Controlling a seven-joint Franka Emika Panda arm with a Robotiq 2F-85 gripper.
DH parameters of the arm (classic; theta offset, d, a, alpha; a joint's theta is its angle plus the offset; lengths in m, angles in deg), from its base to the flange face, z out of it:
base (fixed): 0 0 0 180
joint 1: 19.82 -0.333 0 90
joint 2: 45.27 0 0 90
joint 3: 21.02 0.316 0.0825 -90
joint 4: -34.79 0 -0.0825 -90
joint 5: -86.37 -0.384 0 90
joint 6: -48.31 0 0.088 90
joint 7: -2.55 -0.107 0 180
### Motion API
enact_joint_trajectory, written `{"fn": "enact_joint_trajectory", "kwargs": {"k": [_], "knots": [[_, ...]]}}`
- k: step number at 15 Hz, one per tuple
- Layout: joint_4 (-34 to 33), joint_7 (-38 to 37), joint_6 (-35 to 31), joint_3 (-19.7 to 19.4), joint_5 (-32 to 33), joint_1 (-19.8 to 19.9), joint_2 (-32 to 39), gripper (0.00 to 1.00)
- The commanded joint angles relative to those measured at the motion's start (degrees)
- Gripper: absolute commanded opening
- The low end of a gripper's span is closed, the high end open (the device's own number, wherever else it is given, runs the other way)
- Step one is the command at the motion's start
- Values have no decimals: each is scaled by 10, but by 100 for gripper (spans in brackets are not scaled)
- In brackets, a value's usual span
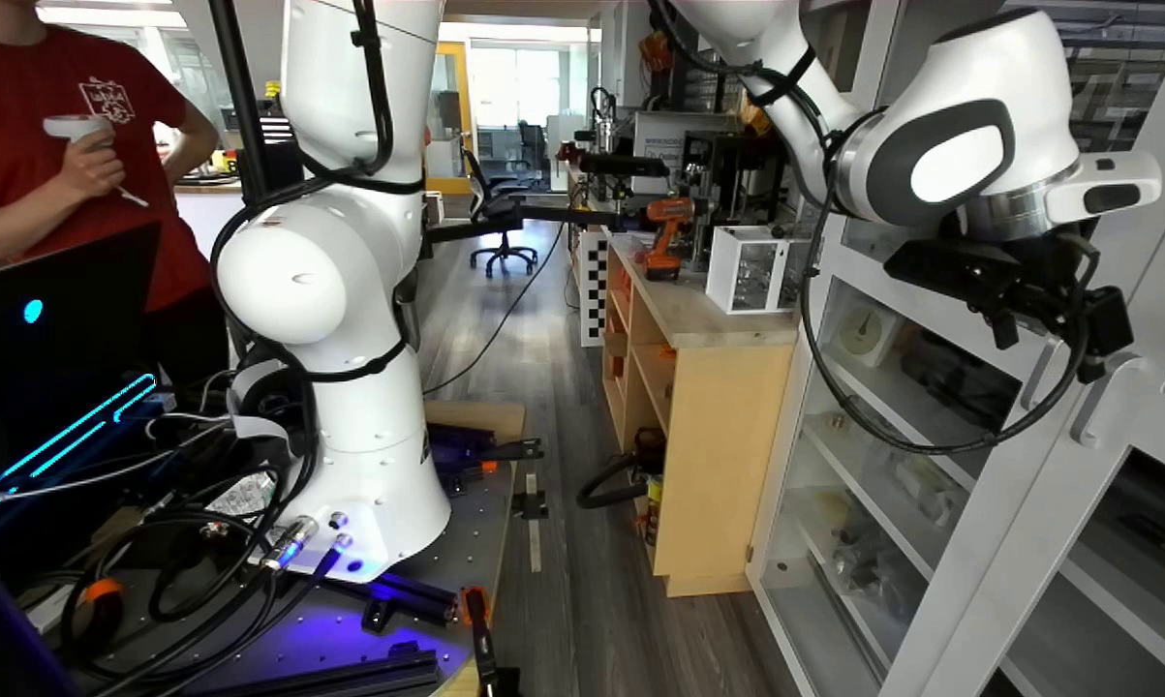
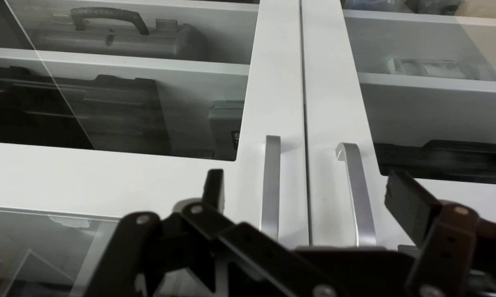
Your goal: Open the right cabinet door
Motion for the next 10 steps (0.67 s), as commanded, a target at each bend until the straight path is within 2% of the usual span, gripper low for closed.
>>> {"fn": "enact_joint_trajectory", "kwargs": {"k": [1,10], "knots": [[-12,18,-29,2,-1,15,21,100],[-53,24,-48,16,-18,33,67,100]]}}
